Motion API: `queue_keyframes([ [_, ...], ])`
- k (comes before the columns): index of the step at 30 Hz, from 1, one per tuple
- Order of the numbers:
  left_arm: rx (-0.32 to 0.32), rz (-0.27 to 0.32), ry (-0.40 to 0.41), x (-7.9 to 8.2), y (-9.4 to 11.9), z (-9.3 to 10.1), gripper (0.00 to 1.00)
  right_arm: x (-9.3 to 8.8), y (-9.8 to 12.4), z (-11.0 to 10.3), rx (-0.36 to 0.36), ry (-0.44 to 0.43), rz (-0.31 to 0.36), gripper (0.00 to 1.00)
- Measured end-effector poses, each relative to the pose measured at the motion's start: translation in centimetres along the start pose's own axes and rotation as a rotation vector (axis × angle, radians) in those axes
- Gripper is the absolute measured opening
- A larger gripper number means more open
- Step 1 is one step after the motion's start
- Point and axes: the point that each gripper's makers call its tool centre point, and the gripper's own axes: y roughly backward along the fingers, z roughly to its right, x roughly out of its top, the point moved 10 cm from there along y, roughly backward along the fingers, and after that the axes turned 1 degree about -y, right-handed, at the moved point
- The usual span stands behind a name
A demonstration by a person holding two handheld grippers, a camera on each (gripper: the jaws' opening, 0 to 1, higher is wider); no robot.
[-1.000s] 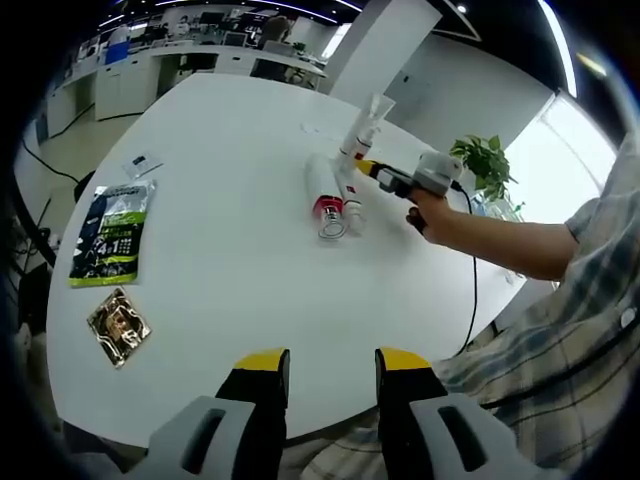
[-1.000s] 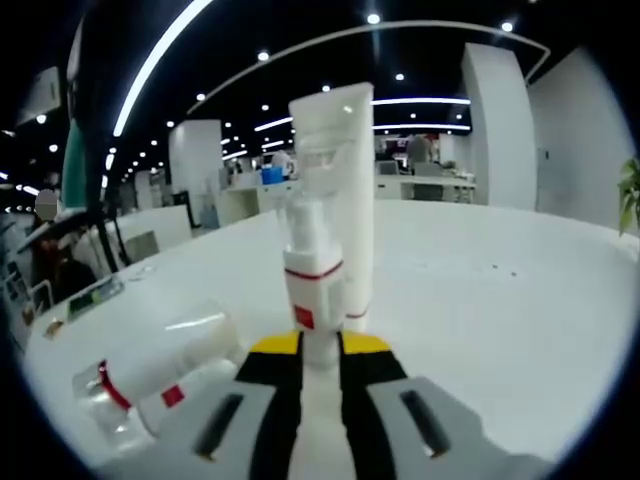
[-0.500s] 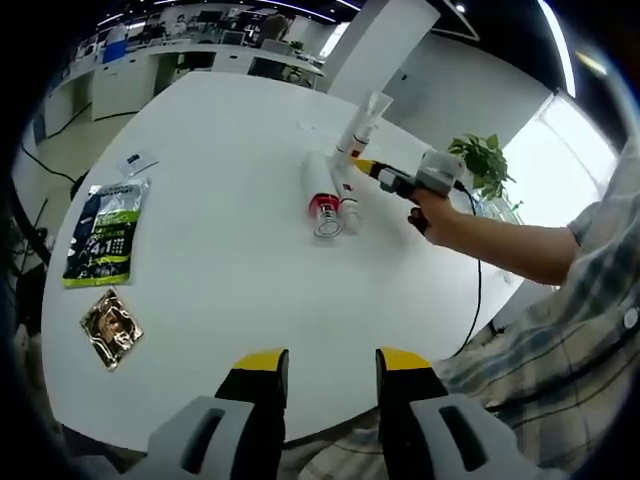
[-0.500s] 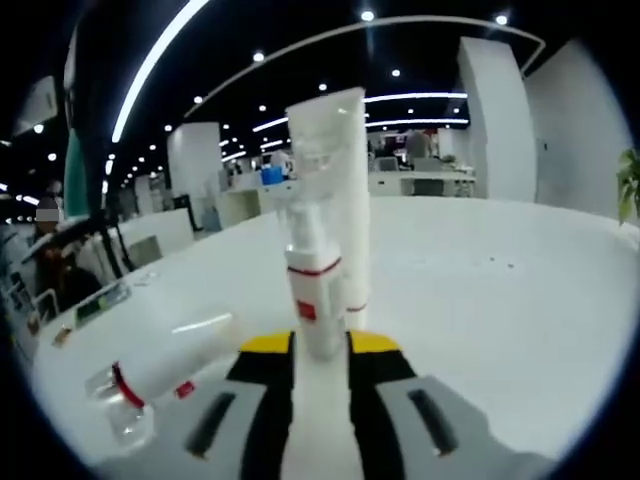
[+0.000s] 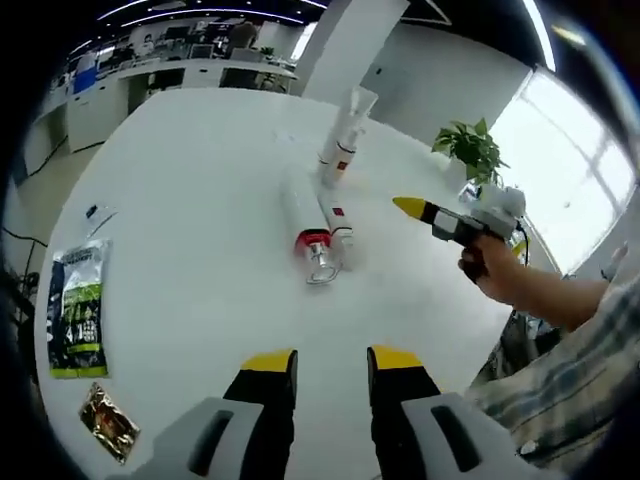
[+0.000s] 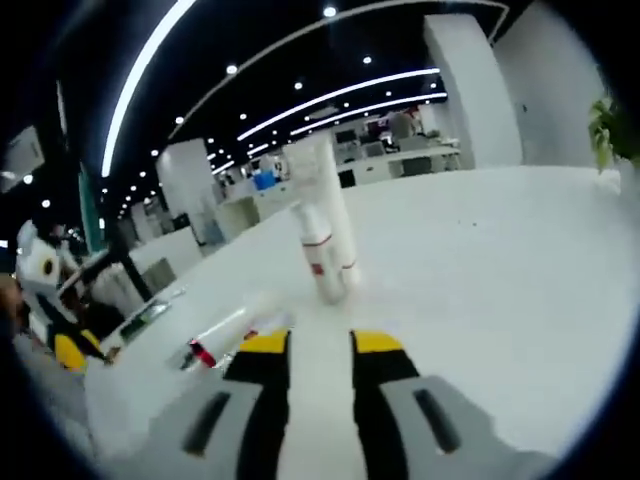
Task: Arrange the skincare products in the storage area until every visible bottle or jar stands upright without overlapping.
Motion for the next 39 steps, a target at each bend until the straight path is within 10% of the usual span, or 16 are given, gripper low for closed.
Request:
queue_keyframes([
  [16, 0.047, -0.087, 0.047, 7.7, -9.1, 0.1, 0.37, -1.2, 10.1, -1.7, -0.027, -0.024, 0.029, 0.32],
  [31, 0.180, -0.271, -0.091, 10.7, -14.8, -0.2, 0.38, -3.0, 16.6, 1.2, -0.194, -0.077, 0.050, 0.30],
  [39, 0.277, -0.274, -0.256, 10.7, -14.7, 0.9, 0.34, -3.3, 18.1, 1.7, -0.233, -0.066, 0.064, 0.28],
])
